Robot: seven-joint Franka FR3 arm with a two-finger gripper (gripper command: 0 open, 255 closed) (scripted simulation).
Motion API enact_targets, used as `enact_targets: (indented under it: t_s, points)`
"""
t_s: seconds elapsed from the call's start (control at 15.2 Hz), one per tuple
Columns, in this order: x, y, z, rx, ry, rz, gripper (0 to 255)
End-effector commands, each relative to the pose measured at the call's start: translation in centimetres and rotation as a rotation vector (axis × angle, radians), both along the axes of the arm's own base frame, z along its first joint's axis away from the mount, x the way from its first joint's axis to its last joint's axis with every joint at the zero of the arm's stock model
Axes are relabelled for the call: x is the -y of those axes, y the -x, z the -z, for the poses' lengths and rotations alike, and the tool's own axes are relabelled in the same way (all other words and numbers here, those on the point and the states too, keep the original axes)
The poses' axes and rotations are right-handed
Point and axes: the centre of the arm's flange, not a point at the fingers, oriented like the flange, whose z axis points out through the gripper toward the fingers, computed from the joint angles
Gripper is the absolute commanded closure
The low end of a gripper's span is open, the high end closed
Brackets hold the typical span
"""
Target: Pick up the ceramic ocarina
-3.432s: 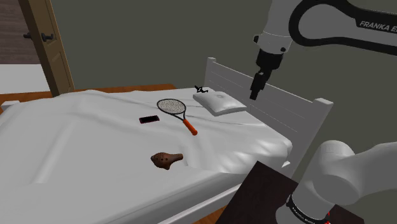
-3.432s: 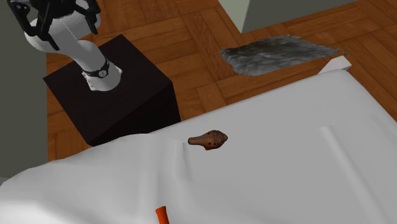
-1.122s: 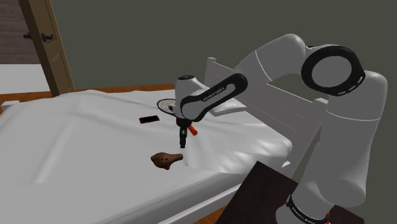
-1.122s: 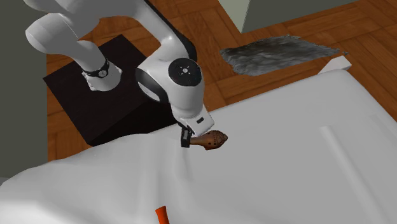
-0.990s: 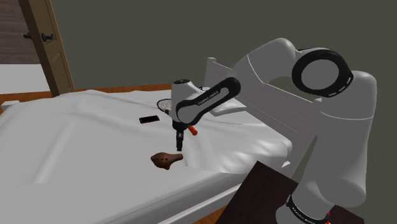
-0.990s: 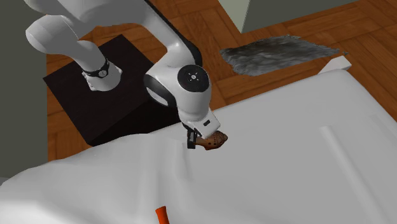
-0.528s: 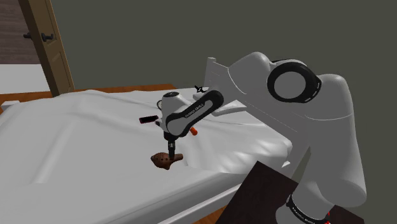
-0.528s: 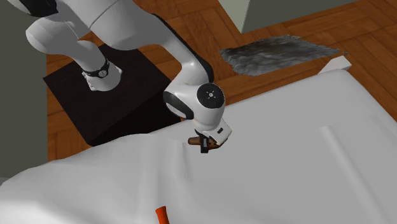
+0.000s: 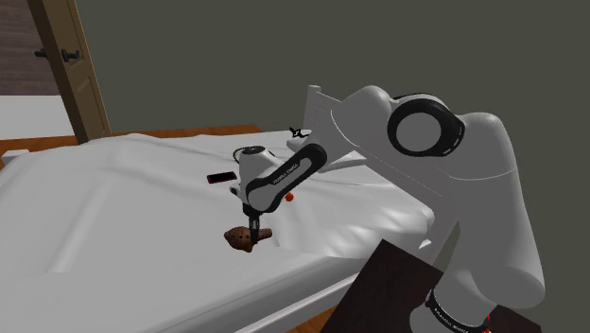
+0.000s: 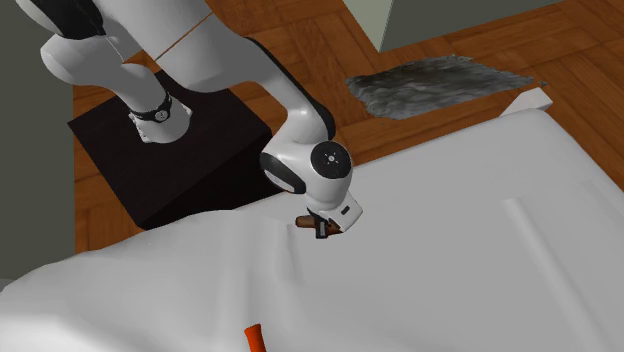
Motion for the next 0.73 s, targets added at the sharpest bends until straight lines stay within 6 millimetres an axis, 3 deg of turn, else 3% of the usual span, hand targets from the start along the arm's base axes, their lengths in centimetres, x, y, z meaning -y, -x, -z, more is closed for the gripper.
enact_targets:
  t_s: [0.0, 0.53, 0.66]
  points:
    - [0.0, 0.0, 0.1, 0.0, 0.0, 0.0, 255]
    - [0.0, 0.0, 0.1, 0.0, 0.0, 0.0, 255]
    - [0.0, 0.0, -1.0, 0.0, 0.0, 0.0, 255]
